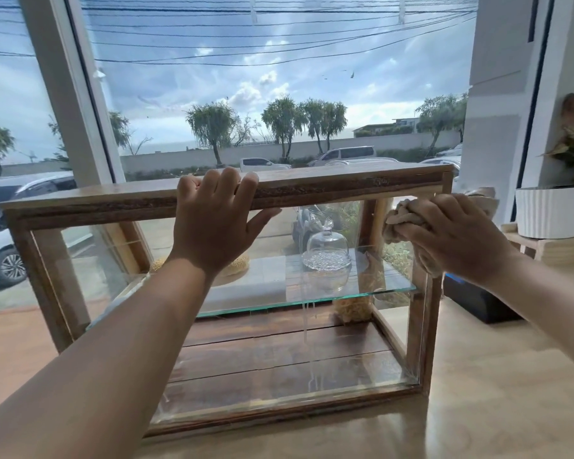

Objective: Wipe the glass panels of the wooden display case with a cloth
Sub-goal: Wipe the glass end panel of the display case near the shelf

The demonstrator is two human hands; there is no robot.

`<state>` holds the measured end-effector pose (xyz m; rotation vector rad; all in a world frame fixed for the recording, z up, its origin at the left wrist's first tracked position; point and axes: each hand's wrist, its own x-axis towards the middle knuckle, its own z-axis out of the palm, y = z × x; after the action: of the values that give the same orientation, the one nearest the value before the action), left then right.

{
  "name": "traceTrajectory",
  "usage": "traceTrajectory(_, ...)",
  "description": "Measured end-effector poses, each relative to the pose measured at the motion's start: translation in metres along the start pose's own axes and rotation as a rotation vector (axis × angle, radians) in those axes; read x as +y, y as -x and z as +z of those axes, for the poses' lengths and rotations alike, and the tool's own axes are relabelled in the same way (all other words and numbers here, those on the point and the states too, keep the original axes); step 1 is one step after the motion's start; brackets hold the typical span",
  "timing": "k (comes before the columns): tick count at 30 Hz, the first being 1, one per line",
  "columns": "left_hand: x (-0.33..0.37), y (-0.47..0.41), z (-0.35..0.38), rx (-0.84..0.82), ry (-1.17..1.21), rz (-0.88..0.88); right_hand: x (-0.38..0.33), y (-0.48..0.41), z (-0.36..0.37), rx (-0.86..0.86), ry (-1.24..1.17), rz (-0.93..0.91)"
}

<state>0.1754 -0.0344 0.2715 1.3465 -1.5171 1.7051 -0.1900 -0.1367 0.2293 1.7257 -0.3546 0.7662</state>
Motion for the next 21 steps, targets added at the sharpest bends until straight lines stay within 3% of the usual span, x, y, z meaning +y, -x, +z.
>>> traceTrajectory(4, 0.001, 0.000, 0.001, -0.001, -0.002, 0.001, -0.018, -0.020, 0.007, 0.071, 0.000, 0.112)
traceTrajectory(10, 0.001, 0.000, 0.000, 0.008, -0.002, 0.004, 0.002, -0.004, -0.002, -0.035, -0.004, -0.129)
traceTrajectory(17, 0.000, 0.000, 0.000, 0.028, -0.006, -0.003, -0.023, -0.029, 0.003, 0.092, 0.001, 0.100)
traceTrajectory(21, 0.001, 0.000, 0.001, 0.041, -0.005, -0.003, -0.028, -0.031, 0.006, 0.046, -0.026, -0.025)
